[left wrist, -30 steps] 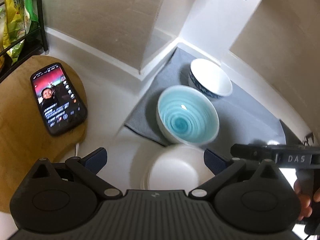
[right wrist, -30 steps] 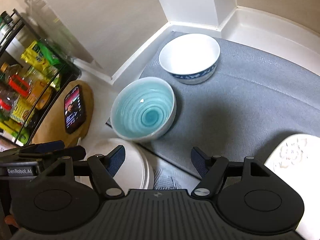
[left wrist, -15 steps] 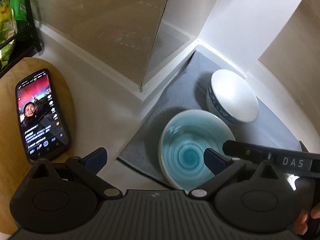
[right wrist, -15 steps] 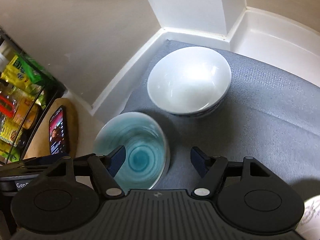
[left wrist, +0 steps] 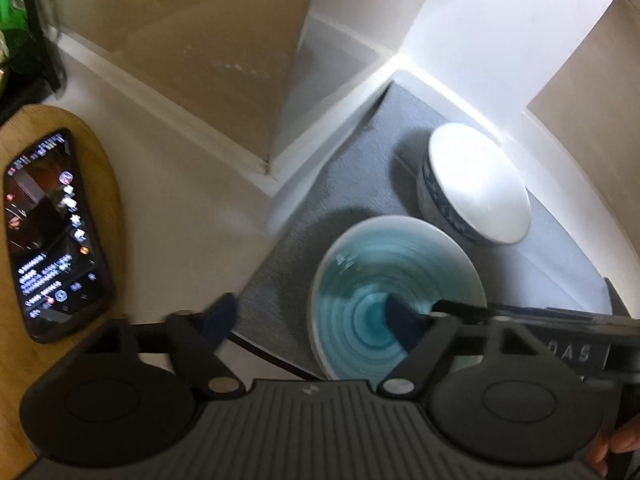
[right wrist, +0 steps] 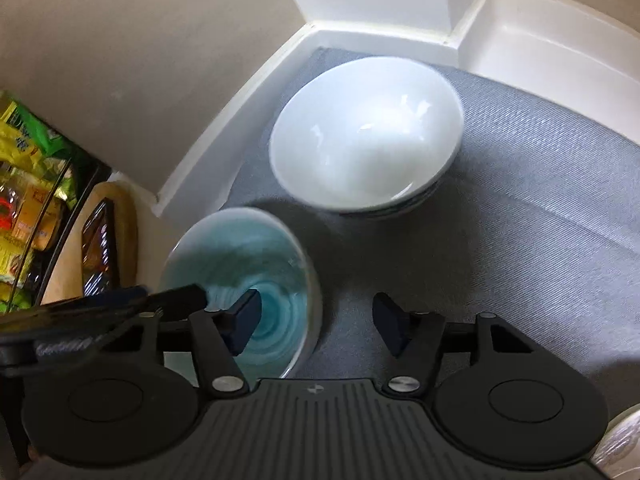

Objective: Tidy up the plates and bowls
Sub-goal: 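Close the left gripper on the teal bowl rim while the right gripper grasps it too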

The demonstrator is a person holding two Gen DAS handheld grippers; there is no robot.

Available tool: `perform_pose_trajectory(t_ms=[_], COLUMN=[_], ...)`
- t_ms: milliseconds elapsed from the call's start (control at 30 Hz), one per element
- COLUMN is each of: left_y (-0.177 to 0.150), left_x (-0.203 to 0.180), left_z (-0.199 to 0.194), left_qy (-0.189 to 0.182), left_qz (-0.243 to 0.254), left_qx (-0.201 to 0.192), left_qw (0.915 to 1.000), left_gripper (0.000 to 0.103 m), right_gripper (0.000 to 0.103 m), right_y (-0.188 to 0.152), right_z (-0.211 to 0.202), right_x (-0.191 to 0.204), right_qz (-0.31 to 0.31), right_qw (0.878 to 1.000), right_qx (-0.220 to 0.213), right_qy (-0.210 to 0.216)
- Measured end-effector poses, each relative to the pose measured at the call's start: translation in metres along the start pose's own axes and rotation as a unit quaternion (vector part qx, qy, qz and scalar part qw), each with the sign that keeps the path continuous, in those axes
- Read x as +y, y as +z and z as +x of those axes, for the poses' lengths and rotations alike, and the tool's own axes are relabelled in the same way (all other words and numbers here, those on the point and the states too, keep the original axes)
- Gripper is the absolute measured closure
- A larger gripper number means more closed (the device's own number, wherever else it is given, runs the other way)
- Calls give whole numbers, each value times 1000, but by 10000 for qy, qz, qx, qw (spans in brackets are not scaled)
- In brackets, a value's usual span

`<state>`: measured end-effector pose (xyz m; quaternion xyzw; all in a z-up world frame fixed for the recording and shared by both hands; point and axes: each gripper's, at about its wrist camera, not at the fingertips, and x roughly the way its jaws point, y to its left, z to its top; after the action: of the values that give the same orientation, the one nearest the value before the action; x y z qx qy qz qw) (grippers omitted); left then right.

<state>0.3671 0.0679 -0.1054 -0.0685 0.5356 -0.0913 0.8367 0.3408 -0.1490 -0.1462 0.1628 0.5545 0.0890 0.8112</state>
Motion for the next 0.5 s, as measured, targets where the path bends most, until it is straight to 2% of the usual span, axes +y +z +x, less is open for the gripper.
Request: perform_pose_trajectory(t_ms=[33, 67, 100, 133, 167, 200, 267, 300, 500], left_y=[0, 0, -1, -1, -2, -3, -5, -5, -6], left_x=[0, -1, -3, -4, -5, -7, -10, -9, -7], left_z=[1, 3, 4, 5, 6, 6, 5, 6, 6], left_qy=[-19, -33, -44, -61, -107, -52, 43, 58, 29], left_qz=[0, 24, 57, 79, 149, 209, 344, 343, 337], left_qx=[45, 82, 127, 164, 242, 251, 227, 226, 229], left_qw=[10000, 10000, 9999, 9998, 9995, 9995, 9991, 9991, 9992], left_gripper=[44, 49, 60, 67, 79, 82, 86, 89, 89], right_gripper=[46, 55, 65, 70, 75, 82, 89, 89, 89], right_y=[-1, -2, -3, -5, -5, -6, -7, -7, -10], right_z=[1, 2, 3, 3, 3, 3, 4, 4, 1], right_x=[1, 1, 3, 4, 6, 8, 9, 8, 11], right_qz=[5, -4, -24, -56, -107, -172, -247, -216, -265], right_qw=[10000, 9999, 9999, 9999, 9999, 9998, 9996, 9997, 9995], right_qx=[28, 55, 76, 78, 73, 46, 5, -7, -71], right_qy=[48, 94, 115, 123, 104, 6, -122, -125, -160])
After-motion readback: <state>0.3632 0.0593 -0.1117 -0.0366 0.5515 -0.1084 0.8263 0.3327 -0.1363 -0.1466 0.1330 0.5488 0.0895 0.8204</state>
